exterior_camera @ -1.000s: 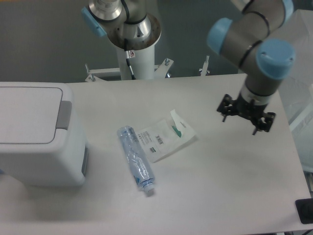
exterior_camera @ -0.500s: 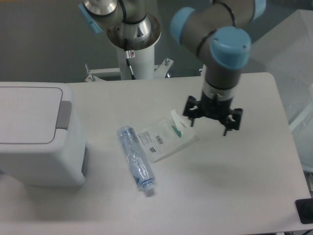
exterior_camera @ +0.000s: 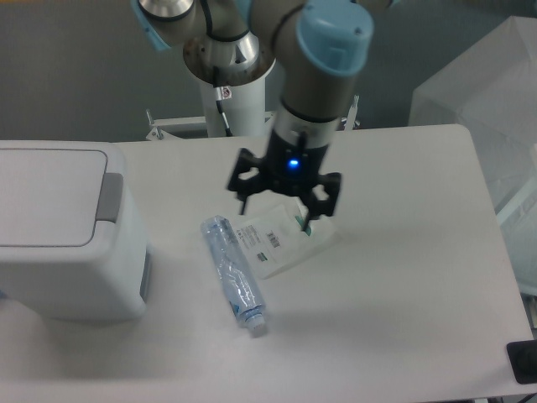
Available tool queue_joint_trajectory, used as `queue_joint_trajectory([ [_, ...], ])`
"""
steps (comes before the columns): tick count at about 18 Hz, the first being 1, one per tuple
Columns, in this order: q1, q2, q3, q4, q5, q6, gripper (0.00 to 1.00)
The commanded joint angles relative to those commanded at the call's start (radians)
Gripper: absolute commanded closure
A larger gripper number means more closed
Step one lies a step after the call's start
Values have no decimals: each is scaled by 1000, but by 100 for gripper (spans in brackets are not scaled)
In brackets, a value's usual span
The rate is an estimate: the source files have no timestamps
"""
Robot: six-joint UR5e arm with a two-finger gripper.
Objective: Open the trash can
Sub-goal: 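Move the gripper across the table to above the trash can lid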
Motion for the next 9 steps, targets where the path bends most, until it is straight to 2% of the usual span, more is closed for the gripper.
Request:
queue_joint_trajectory([
  [3, -54, 12, 0, 5, -26, -78, 0],
  [6, -84, 44, -23, 6, -35, -86, 0],
  [9, -106, 52, -44, 6, -40, -88, 0],
])
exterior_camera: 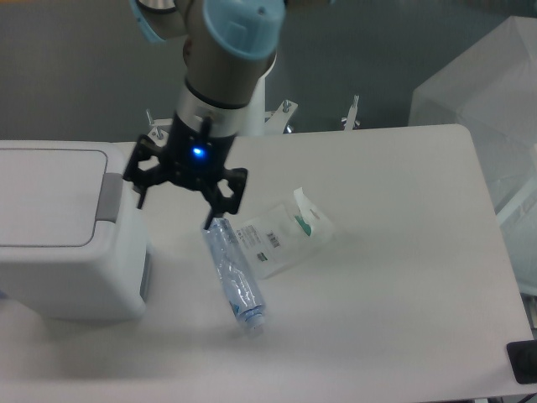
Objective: Open the trash can
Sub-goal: 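Move the gripper across the table to above the trash can lid, then lower the gripper onto the trash can lid to pop it open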
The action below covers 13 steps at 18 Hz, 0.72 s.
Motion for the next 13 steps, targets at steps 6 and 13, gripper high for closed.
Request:
queue_joint_trajectory([
  [6, -15, 0, -48, 49, 3, -5, 0],
  [13, -15, -5, -55, 54, 6, 2, 0],
])
